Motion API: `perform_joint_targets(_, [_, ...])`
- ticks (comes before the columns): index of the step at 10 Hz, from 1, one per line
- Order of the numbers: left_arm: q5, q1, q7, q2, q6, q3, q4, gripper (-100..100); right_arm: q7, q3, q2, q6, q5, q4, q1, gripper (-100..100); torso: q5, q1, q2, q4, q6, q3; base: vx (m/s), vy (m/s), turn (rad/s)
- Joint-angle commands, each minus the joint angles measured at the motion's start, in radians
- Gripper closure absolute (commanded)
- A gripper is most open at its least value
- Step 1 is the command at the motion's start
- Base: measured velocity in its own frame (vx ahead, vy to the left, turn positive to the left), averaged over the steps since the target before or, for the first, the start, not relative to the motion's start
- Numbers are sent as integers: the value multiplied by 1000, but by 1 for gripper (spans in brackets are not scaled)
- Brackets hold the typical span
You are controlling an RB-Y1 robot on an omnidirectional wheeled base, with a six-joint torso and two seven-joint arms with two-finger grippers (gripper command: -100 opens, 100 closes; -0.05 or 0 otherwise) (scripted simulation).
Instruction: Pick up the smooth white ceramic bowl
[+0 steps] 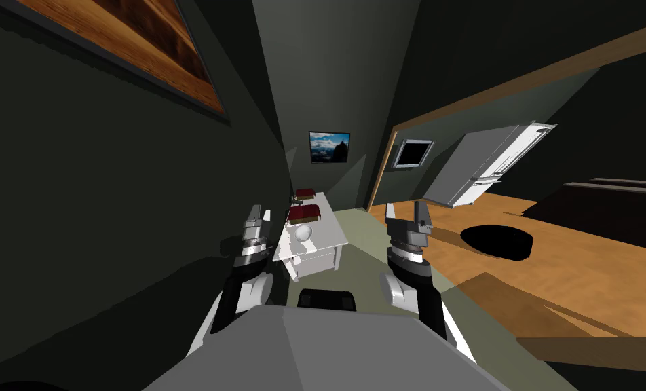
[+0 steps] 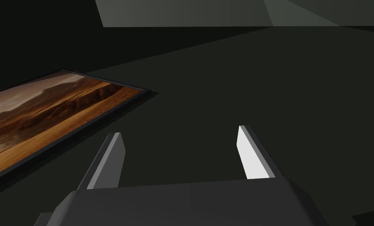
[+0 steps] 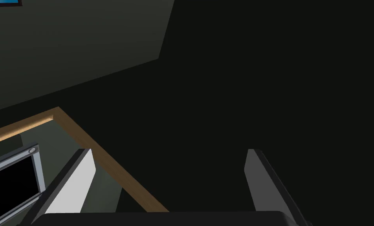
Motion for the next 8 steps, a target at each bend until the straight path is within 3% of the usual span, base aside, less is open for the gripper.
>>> perform_joint_targets(1, [2, -9, 0, 34, 18, 6, 13, -100, 0, 0, 0, 0, 0, 0, 0, 0, 0, 0, 0, 0, 0, 0, 2, -24, -45])
perform_joint_targets(4, [8, -30, 1, 85, 64, 20, 47, -100, 0, 0, 0, 0, 0, 0, 0, 0, -1, -3, 0, 0, 0, 0, 3, -50, -39])
perform_joint_targets(8, [21, -73, 6, 141, 161, 48, 119, -100, 0, 0, 0, 0, 0, 0, 0, 0, -1, -5, 0, 0, 0, 0, 4, -72, -52])
